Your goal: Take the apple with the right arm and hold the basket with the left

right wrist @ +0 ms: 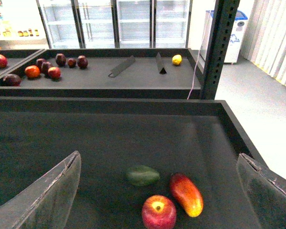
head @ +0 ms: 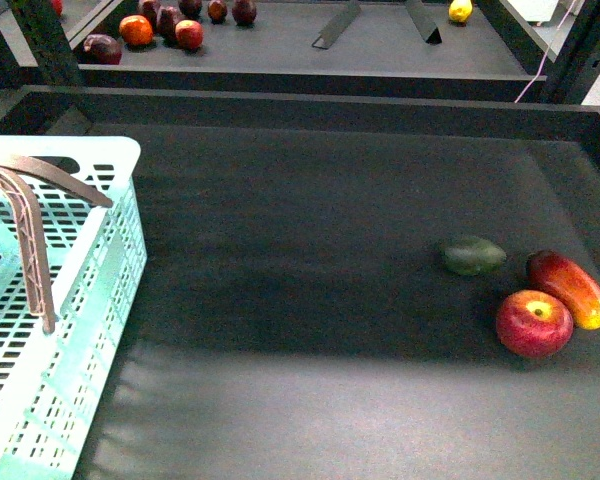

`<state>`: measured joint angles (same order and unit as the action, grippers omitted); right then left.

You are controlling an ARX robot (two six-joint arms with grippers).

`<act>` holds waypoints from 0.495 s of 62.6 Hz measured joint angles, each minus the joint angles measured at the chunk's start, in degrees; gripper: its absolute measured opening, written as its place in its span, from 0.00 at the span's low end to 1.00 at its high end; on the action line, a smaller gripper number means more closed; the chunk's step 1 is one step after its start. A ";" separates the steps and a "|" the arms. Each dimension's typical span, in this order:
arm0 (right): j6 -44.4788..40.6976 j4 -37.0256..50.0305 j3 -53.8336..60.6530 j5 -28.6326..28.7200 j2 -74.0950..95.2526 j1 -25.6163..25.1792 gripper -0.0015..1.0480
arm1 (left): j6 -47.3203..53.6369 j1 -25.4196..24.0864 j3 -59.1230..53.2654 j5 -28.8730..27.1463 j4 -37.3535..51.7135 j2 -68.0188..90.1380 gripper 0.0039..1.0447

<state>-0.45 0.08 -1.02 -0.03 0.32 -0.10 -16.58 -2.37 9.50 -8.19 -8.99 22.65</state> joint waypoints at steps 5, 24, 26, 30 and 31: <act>0.02 0.00 0.00 0.02 0.00 0.00 0.92 | -3.76 -1.01 2.73 2.71 4.13 6.01 0.93; 0.02 0.00 0.00 0.02 0.00 0.00 0.92 | -31.39 -9.03 15.10 15.82 20.74 42.69 0.93; 0.02 0.00 0.00 0.02 0.00 0.00 0.92 | -34.23 -9.01 16.31 15.69 21.84 45.86 0.93; 0.02 0.00 0.00 0.02 0.00 0.00 0.92 | -39.52 -8.87 19.10 16.65 23.82 51.74 0.93; 0.02 0.00 0.00 0.04 0.00 0.00 0.92 | -41.38 -8.81 19.89 16.76 24.24 53.11 0.93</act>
<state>-0.43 0.08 -1.02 0.01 0.32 -0.10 -57.95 -11.18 29.39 8.58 15.25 75.77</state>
